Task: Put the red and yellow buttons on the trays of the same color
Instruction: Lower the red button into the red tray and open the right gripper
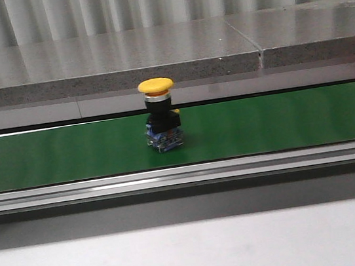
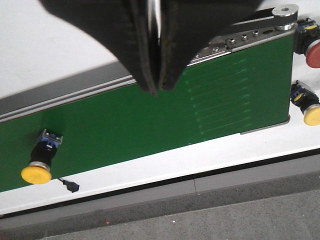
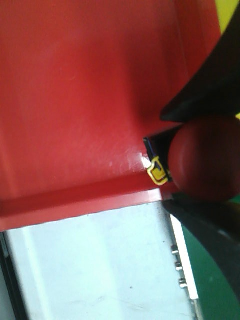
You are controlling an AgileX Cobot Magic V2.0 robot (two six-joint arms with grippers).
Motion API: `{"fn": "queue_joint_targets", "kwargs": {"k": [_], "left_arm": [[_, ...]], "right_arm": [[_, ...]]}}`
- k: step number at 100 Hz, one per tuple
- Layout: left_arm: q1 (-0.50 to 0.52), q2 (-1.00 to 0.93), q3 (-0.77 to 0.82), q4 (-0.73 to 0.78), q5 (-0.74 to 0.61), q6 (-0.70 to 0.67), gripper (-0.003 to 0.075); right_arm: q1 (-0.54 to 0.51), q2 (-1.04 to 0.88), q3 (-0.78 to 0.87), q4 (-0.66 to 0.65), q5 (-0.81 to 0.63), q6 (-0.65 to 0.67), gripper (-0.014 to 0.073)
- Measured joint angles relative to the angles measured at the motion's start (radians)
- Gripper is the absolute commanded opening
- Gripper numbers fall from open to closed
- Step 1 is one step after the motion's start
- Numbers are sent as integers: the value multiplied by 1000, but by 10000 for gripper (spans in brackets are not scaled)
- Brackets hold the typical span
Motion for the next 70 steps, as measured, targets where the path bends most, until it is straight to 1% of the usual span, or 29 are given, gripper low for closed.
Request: {"fn": "queue_joint_targets", "kwargs": {"k": [31, 36, 43, 50, 57, 64, 70], "left_arm": [[0, 0, 0, 0, 0, 0, -20], [0, 0, 0, 0, 0, 0, -20], [0, 0, 0, 0, 0, 0, -20], [0, 0, 0, 0, 0, 0, -20], [0, 0, 0, 0, 0, 0, -20], [0, 0, 0, 0, 0, 0, -20], [0, 0, 0, 0, 0, 0, -20]], "right_arm": [[0, 111, 0, 25, -95, 0, 66], [0, 123, 0, 25, -99, 0, 83], [0, 132, 0, 27, -104, 0, 167], [0, 134, 0, 31, -108, 0, 325], [0, 134, -1, 35, -117, 2, 453], [0, 134, -1, 35, -124, 1, 519], [0, 134, -1, 36, -125, 1, 524]]}}
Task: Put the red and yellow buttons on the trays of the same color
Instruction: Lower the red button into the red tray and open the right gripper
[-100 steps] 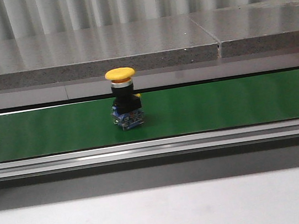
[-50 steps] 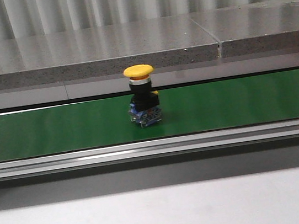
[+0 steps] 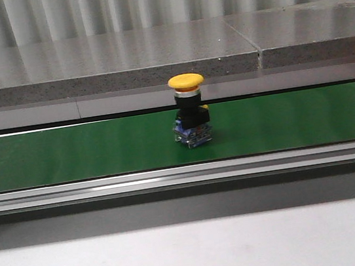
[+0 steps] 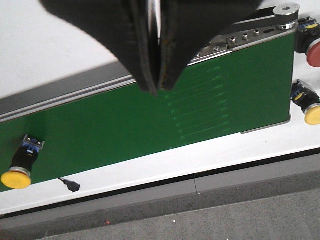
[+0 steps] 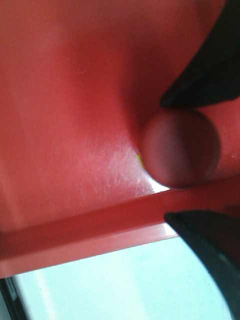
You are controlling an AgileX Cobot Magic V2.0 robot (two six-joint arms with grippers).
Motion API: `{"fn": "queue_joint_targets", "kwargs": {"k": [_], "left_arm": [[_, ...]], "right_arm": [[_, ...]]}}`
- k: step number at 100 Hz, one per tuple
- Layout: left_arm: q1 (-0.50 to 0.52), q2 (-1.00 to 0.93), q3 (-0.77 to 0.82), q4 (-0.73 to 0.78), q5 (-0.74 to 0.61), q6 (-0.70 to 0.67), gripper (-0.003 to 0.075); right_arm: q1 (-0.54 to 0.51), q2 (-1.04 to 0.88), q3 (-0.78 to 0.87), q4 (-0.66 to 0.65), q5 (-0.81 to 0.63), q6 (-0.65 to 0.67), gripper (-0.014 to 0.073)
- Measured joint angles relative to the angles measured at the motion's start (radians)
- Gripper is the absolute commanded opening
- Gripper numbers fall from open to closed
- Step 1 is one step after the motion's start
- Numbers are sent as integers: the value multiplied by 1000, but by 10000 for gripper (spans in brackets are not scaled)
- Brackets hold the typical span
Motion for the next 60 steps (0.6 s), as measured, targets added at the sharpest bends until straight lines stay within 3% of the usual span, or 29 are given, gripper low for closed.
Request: {"fn": "queue_joint_targets", "kwargs": {"k": [24, 60], "left_arm": [[0, 0, 0, 0, 0, 0, -20], [0, 0, 0, 0, 0, 0, -20]], "right_arm": [[0, -34, 11, 2, -19, 0, 524], [7, -245, 178, 5, -41, 0, 524]]}}
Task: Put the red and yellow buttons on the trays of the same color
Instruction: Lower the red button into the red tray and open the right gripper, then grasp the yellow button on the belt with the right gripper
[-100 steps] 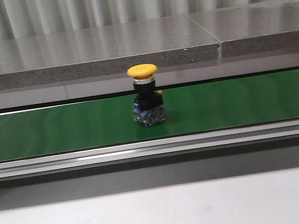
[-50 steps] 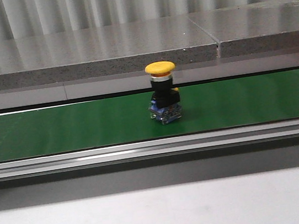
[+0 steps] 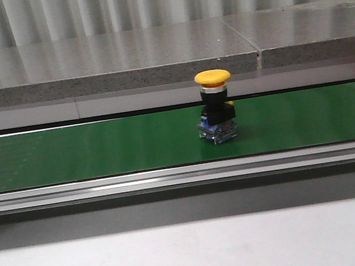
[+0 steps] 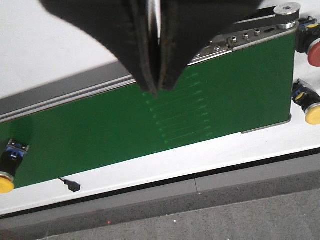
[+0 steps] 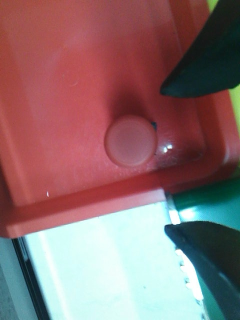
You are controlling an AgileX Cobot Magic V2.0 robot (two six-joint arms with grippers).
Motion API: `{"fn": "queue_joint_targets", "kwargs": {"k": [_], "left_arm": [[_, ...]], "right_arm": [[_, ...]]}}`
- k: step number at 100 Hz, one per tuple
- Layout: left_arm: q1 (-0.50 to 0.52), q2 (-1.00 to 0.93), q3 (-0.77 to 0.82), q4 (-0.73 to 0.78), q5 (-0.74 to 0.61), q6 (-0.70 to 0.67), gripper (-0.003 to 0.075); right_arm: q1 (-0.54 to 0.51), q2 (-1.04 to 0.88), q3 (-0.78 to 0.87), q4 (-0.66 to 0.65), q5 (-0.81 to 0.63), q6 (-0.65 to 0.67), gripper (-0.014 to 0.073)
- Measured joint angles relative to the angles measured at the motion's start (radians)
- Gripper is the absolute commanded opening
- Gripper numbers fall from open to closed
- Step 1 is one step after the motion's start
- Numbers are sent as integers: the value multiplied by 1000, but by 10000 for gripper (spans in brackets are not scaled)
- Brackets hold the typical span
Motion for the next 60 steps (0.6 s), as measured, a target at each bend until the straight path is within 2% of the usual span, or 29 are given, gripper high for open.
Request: {"fn": "queue_joint_targets", "kwargs": {"k": [32, 60], "left_arm": [[0, 0, 0, 0, 0, 0, -20], [0, 0, 0, 0, 0, 0, -20]], "right_arm": [[100, -226, 126, 0, 25, 0, 524], [232, -380, 159, 0, 152, -2, 526]]}}
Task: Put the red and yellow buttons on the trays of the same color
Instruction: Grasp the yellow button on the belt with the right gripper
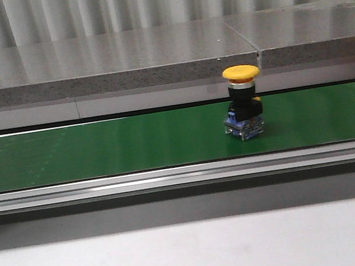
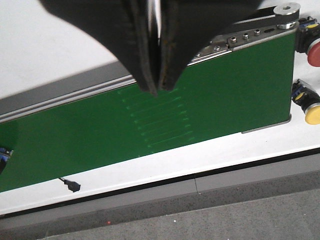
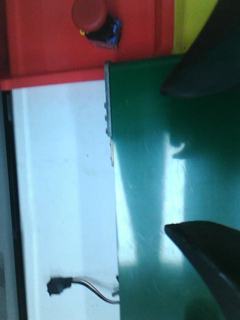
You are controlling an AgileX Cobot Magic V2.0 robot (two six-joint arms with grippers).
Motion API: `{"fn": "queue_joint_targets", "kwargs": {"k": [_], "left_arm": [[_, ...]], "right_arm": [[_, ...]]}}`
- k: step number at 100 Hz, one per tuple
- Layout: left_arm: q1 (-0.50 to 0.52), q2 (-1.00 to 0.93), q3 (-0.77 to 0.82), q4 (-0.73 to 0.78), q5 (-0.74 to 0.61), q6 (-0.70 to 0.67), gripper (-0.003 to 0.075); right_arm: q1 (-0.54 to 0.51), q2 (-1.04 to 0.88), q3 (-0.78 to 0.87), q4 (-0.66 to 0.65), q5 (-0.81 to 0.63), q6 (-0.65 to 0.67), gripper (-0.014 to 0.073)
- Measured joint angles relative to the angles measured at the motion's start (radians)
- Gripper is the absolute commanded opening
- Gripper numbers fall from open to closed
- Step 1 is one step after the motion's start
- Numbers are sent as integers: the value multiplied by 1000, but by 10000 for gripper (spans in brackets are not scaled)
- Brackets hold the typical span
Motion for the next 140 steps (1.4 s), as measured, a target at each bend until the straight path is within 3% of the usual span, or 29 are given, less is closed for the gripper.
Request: {"fn": "queue_joint_targets", "kwargs": {"k": [30, 49, 75, 122, 132, 140], "left_arm": [[0, 0, 0, 0, 0, 0, -20], [0, 0, 0, 0, 0, 0, -20], [0, 0, 0, 0, 0, 0, -20], [0, 0, 0, 0, 0, 0, -20], [0, 0, 0, 0, 0, 0, -20], [0, 0, 0, 0, 0, 0, -20]], "right_arm": [[139, -52, 0, 5, 105, 0, 531], [248, -52, 0, 11, 135, 0, 626], [379, -35, 0, 32, 137, 0, 624], [435, 162, 0, -13, 72, 0, 617], [435, 204, 0, -42, 33, 0, 584], [435, 229, 0, -51, 5, 0, 485]]}}
